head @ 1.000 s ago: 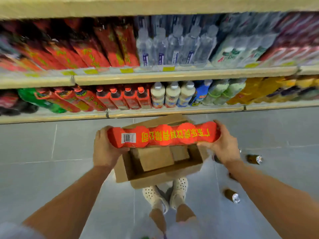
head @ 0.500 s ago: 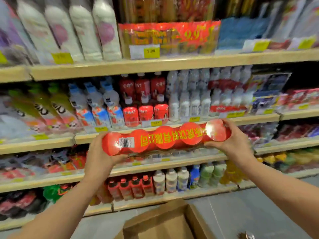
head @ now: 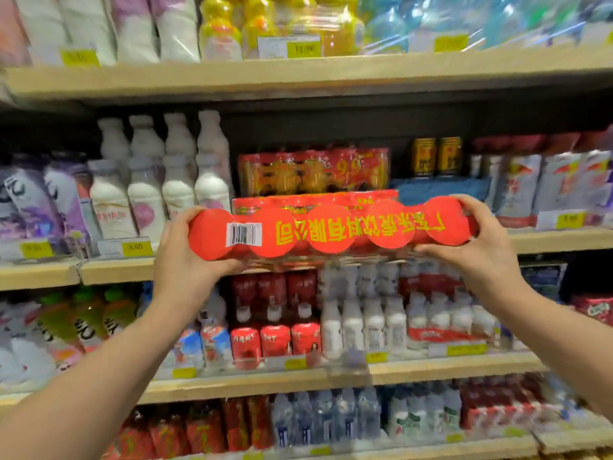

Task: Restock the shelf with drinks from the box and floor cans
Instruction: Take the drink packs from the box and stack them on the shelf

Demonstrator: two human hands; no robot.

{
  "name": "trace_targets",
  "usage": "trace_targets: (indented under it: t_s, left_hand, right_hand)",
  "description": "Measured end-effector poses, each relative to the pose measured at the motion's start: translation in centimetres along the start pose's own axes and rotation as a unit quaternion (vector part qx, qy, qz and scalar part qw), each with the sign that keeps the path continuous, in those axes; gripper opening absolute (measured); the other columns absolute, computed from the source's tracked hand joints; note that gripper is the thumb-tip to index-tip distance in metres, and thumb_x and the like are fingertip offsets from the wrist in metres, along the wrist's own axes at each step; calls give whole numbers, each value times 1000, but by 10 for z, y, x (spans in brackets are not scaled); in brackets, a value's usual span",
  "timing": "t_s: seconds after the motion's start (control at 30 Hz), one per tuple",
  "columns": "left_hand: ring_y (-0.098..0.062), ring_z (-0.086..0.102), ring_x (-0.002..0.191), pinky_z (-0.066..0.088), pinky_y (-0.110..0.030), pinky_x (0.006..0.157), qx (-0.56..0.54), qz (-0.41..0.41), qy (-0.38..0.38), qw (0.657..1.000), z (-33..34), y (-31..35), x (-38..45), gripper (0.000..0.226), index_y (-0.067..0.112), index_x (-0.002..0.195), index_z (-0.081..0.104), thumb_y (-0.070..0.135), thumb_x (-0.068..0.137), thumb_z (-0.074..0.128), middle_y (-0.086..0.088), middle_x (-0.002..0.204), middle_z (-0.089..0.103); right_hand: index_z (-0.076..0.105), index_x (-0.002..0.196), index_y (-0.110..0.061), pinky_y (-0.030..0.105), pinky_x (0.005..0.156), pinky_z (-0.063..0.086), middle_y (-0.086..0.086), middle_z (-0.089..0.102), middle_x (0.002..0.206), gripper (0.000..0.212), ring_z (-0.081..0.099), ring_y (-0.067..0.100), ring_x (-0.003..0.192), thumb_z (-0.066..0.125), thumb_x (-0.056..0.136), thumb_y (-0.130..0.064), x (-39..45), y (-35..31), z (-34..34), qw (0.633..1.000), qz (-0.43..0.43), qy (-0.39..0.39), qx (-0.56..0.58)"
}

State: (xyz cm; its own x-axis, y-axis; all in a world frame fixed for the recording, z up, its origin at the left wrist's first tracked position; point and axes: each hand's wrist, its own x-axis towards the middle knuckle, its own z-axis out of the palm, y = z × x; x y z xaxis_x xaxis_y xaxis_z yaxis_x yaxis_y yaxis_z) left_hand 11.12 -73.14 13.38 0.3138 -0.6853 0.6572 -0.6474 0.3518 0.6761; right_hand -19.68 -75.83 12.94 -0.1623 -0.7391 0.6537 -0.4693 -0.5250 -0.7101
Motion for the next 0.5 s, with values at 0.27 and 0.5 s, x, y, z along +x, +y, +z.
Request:
trace_targets:
  t_s: [0.27,0.5]
  left_hand:
    - [-17,45,101,34,-27,87,-5,77,117,990,34,63,77,88,10,126,45,7,46,81,-15,125,51]
    - [-16,46,98,36,-27,84,-29,32,151,988,51,60,107,80,14,130,42,-11,61,73,1,112,46]
  right_hand:
    - [45,126,-16,-7,70,37,-5,48,111,83,48,11,103,84,54,-10,120,8,-16,988,-98,43,109]
    - [43,124,-16,-10,67,35,-6,50,109,84,50,5,91,86,51,-12,170,12,-1,982,-133,16,135]
